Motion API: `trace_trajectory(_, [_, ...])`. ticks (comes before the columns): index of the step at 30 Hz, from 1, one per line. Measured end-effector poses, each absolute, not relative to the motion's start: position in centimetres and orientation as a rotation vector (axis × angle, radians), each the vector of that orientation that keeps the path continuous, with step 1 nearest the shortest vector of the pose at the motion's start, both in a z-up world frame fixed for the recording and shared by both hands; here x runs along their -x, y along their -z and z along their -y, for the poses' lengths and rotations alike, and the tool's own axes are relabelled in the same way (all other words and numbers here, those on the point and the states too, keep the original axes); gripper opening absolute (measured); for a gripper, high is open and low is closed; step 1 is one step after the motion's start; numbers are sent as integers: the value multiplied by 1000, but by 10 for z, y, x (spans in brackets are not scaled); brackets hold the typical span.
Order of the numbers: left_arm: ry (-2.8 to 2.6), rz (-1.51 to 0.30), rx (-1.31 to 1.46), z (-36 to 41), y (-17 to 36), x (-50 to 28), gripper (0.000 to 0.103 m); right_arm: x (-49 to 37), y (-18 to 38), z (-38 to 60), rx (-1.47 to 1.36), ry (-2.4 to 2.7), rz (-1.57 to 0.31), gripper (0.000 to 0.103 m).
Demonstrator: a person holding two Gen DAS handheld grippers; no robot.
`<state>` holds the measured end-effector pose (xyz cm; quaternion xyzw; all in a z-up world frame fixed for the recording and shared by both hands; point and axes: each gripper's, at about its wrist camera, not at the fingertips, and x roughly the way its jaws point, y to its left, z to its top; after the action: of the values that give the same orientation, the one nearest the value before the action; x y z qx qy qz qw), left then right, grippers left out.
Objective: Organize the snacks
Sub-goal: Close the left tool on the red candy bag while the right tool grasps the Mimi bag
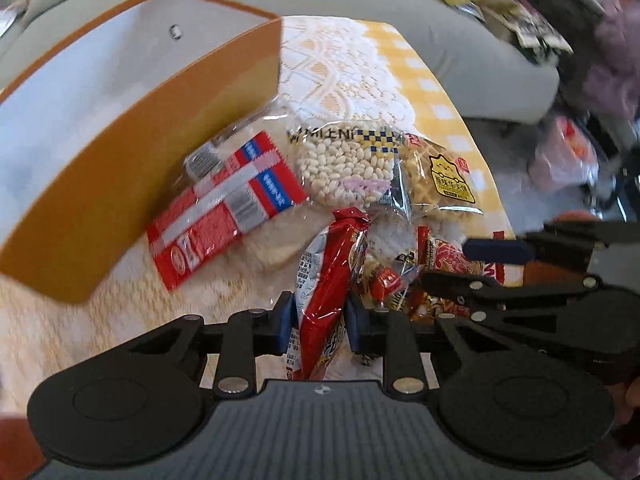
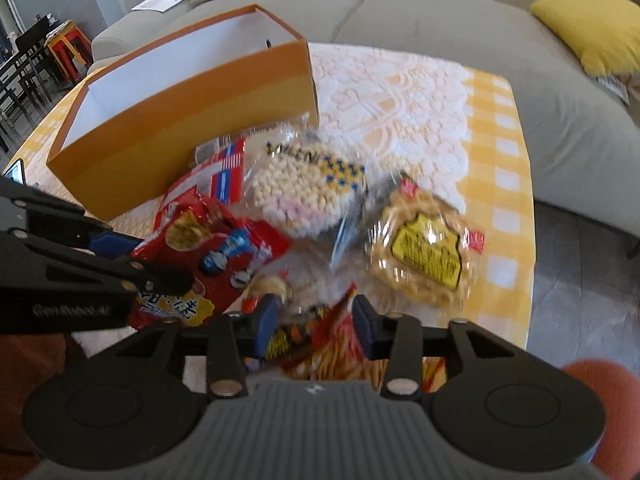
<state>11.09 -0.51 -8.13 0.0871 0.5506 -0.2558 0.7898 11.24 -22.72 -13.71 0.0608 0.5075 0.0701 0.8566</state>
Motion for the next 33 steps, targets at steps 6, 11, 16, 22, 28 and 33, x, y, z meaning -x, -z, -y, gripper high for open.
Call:
trace_trajectory(6, [458,-1206,-146,-4,93,-105,29,-105,147,227,-120,-111,-1159,49])
trace_trajectory(11, [457,-1209,-133,-8,93,-108,29,-111,160,221,-50,-112,-1218,58])
trace_trajectory(16, [447,-1208,-139,-6,95,-106,30,-117,167,212,27,-106,-1230,65])
trace_trajectory(22, [444,-1205,-149,-4,95,-105,30,-117,178,181,206,-112,-1244,77])
trace_trajectory(28, [438,-1202,-151,-6,96,-102,28,-114,182,164,312,-79,-1226,64])
trace_trajectory(33, [444,-1192,-136,-8,93,-100,27,-105,169,163,308,-91,-1186,47])
